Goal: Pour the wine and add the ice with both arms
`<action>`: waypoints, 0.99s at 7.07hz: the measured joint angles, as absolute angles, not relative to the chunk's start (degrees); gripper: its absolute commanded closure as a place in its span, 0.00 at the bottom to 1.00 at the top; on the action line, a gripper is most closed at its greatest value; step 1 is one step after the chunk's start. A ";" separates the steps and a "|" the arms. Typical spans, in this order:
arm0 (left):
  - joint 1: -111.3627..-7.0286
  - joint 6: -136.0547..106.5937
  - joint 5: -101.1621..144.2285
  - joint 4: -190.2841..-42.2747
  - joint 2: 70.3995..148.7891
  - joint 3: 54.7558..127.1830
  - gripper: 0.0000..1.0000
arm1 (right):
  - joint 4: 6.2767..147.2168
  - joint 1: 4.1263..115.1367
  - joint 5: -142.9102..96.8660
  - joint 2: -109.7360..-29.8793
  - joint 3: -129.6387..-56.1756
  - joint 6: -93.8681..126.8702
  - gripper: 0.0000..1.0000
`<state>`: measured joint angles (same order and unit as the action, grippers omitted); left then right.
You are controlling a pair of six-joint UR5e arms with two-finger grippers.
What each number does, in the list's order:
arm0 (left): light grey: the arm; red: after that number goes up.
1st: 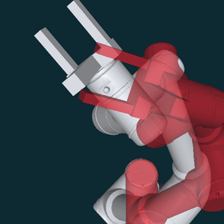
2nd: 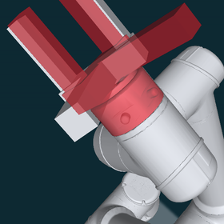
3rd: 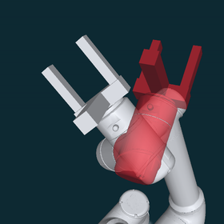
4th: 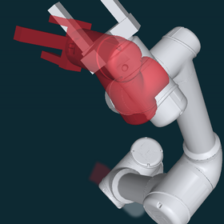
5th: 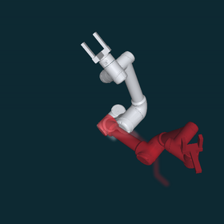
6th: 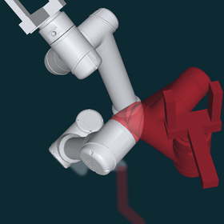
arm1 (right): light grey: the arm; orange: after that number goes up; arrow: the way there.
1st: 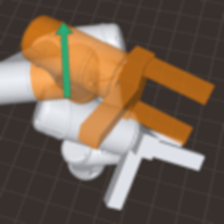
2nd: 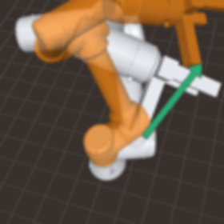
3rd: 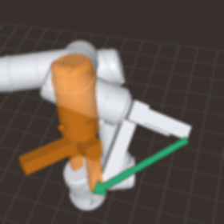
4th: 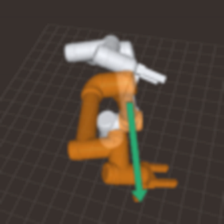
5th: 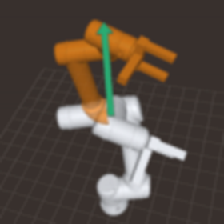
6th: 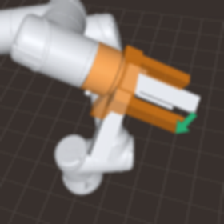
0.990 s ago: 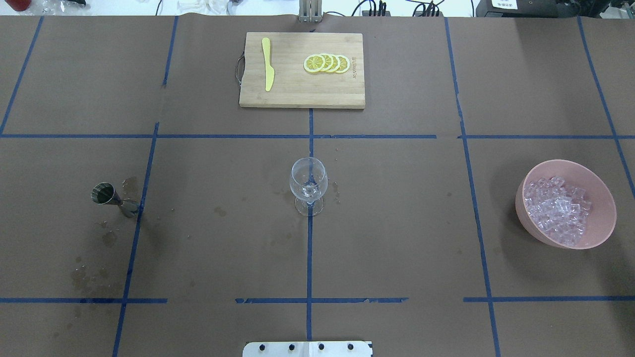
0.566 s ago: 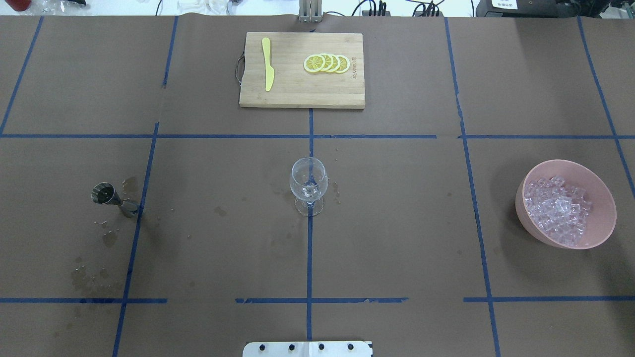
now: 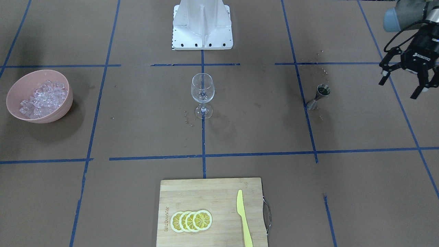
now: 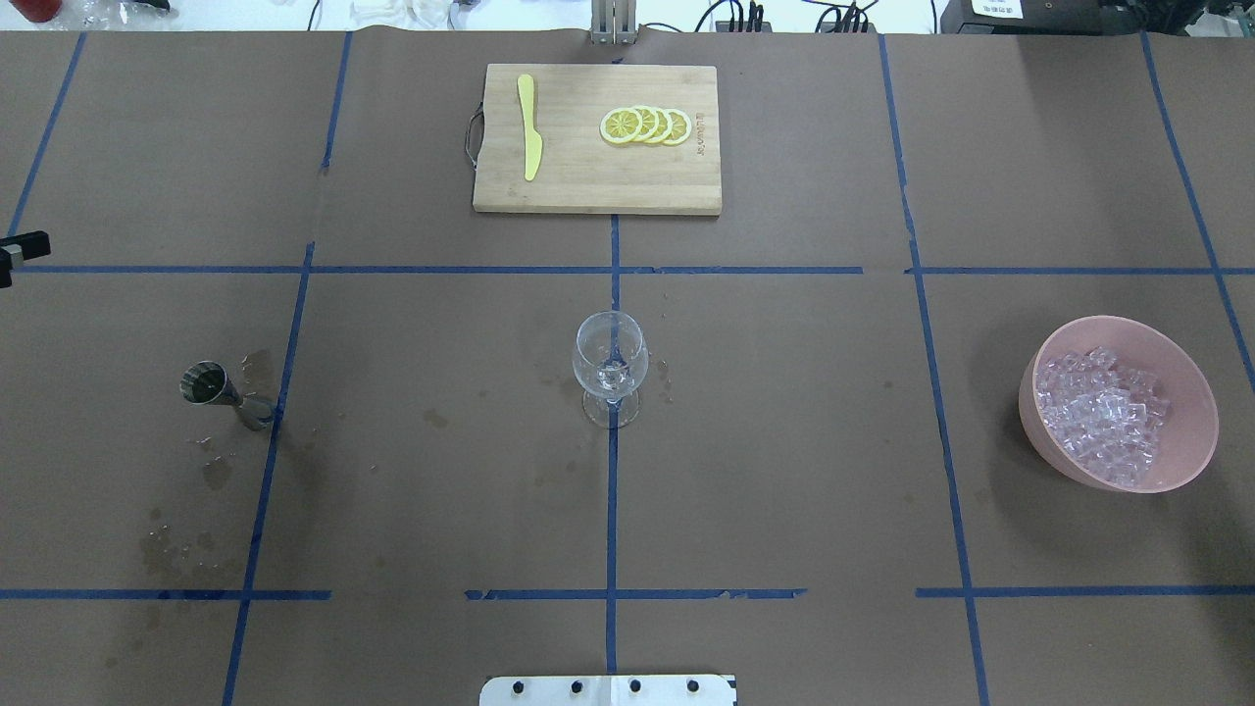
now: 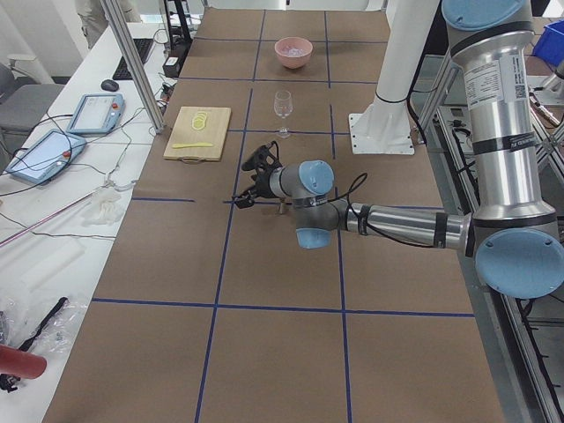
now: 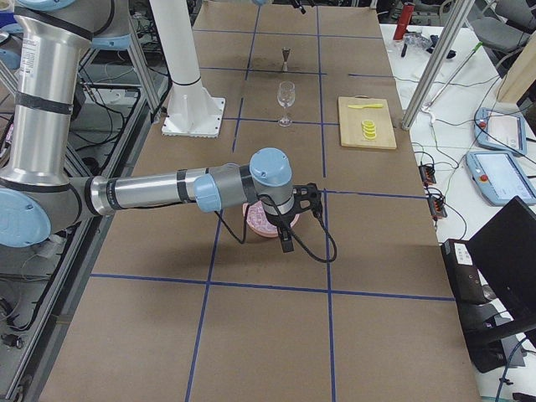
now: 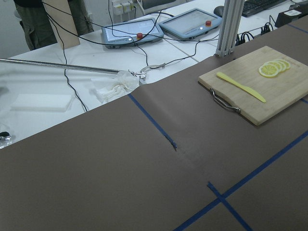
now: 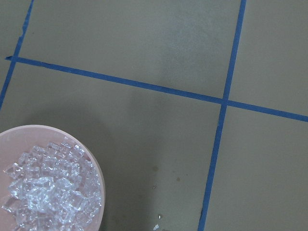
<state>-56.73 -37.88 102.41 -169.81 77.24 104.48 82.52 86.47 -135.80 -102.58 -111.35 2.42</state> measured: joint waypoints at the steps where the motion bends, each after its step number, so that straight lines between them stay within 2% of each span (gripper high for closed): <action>1: -50.35 -41.28 93.71 -171.93 76.09 105.10 0.00 | 82.53 86.47 -135.79 -102.62 -111.38 2.43 0.00; 7: -13.55 -48.38 41.87 -175.03 74.61 103.13 0.01 | 82.53 86.48 -135.77 -102.75 -111.45 2.37 0.00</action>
